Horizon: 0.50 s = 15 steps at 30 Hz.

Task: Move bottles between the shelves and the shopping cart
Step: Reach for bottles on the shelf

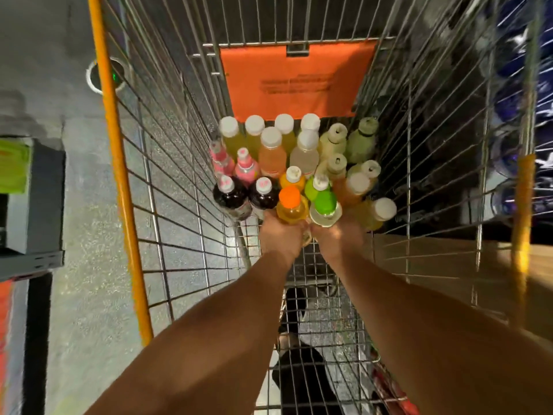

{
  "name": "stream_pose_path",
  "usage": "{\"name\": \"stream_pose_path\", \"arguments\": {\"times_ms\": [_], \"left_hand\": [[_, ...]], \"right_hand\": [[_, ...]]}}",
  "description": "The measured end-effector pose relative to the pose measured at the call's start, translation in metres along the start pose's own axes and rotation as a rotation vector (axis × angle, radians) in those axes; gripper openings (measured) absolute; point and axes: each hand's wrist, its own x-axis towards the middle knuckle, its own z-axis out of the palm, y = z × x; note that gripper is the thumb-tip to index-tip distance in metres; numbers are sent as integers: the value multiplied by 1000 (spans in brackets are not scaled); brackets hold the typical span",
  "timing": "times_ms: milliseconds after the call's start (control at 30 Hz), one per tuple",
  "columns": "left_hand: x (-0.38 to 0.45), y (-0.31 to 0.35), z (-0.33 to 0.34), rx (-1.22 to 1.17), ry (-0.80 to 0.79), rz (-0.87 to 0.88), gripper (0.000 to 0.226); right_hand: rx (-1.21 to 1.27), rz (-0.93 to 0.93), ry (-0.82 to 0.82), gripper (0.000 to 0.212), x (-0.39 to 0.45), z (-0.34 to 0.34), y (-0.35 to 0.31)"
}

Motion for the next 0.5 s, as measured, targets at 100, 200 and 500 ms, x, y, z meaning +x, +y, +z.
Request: {"name": "stream_pose_path", "arguments": {"times_ms": [100,200,500], "left_hand": [[-12,-1,-9,34,0,54,46],[-27,7,-25,117,-65,162,45],[-133,49,-109,307,-356,548,53]], "right_hand": [[-4,-25,68,53,-17,-9,-8],[2,15,75,50,-37,-20,-16],[276,250,483,60,-187,-90,-65]]}}
